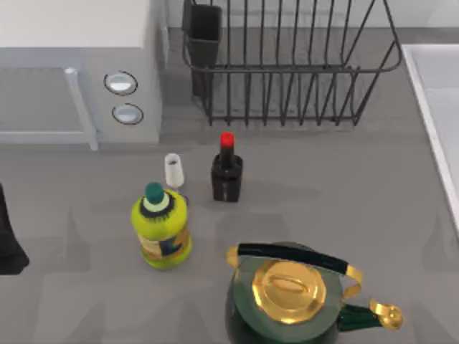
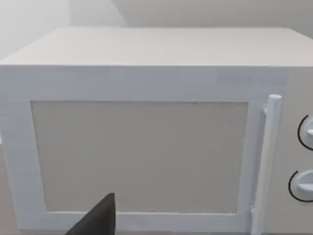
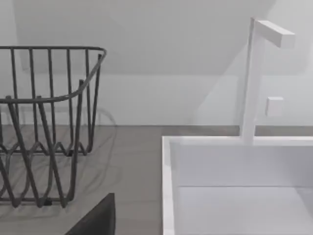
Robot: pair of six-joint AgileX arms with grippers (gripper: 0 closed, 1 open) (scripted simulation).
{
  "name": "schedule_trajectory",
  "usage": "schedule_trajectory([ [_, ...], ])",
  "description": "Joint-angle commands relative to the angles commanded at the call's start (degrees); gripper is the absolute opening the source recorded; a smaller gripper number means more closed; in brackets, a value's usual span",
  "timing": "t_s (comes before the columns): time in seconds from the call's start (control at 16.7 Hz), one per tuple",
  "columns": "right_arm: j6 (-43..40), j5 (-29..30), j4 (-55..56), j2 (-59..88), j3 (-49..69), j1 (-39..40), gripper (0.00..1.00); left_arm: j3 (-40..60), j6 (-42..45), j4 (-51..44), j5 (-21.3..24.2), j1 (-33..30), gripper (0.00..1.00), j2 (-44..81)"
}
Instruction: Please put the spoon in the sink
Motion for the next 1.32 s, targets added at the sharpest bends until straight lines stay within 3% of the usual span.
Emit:
schedule_trajectory([
  [0.42,2.5,0.0,-8.2,9.3,7.2,-3.4,1.00,0.0,0.0,0.0,0.0,0.0,1.00,0.0],
  [1.32,17.1,0.1,-56.0,76.7,48.7,-23.3,1.00,0.0,0.0,0.0,0.0,0.0,1.00,0.0],
])
